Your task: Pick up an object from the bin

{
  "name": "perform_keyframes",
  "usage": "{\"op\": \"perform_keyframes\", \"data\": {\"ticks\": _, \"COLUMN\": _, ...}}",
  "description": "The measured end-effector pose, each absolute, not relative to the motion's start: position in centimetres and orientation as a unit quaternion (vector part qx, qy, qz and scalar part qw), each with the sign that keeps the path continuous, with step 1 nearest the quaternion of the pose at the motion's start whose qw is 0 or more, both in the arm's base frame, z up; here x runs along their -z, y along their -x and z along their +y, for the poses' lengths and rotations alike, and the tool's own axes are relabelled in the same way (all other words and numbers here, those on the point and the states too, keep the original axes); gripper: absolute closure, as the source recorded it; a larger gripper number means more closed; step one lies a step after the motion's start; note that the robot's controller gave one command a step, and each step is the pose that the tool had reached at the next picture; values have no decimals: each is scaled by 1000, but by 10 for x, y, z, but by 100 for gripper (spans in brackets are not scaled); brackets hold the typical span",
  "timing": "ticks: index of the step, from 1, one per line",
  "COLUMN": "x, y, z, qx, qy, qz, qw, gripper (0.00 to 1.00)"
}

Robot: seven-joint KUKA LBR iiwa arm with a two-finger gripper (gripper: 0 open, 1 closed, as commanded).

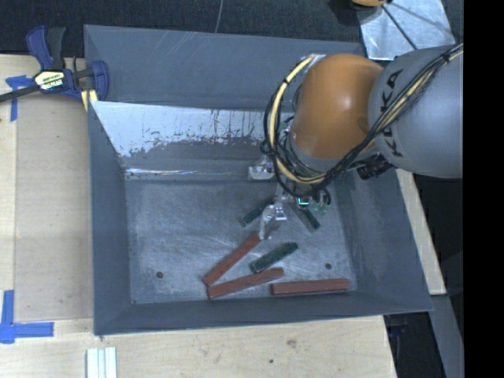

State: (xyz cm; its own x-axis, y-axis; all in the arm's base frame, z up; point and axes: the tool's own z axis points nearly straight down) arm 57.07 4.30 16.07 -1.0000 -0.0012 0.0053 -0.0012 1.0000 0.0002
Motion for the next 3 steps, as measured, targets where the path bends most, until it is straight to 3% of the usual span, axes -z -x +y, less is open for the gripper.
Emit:
{"op": "perform_keyframes", "data": {"ticks": 1, "x": -165, "y": -572, "z": 43, "qx": 0, "qy": 0, "qz": -1000, "qw": -2, "gripper": 0}}
{"op": "perform_keyframes", "data": {"ticks": 2, "x": -81, "y": -597, "z": 9, "qx": 0, "qy": -12, "qz": -1000, "qw": -4, "gripper": 100}}
{"op": "perform_keyframes", "data": {"ticks": 3, "x": -81, "y": -596, "z": 9, "qx": 0, "qy": -12, "qz": -1000, "qw": -4, "gripper": 100}}
